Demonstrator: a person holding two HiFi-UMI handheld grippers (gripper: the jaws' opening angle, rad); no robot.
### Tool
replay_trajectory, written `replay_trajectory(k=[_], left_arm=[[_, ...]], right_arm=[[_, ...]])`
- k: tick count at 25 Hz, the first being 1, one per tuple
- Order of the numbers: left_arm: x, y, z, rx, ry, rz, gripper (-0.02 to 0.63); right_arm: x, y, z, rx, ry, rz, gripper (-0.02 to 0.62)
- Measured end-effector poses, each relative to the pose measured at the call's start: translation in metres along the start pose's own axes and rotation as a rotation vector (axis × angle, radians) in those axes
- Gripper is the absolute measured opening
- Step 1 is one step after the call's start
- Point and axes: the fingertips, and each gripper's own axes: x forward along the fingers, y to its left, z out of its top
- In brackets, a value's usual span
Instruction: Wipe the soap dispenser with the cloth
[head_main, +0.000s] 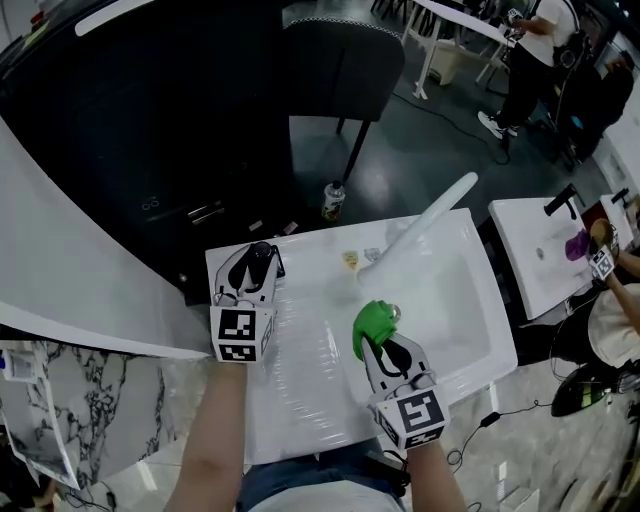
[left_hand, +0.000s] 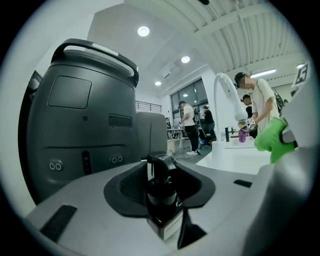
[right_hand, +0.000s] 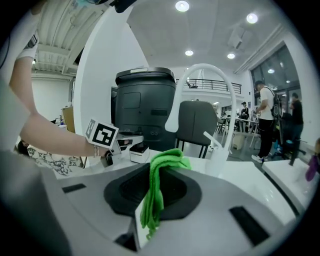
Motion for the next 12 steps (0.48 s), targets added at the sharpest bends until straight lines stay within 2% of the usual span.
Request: replay_trajectory(k=[5, 12], left_arm=[[-0.0001, -0.001, 0.0014, -0.005, -0.017, 0.0, 0.103], [-0.0043, 0.0022, 0.0019, -0.093, 0.001, -0.005, 0.1]], right_arm=[[0.0055, 0.0006, -0.0028, 0.017, 0.002, 0.011, 0.051], [0.002, 0.0058, -0.0007, 0.025, -0.004, 0.011, 0.051]])
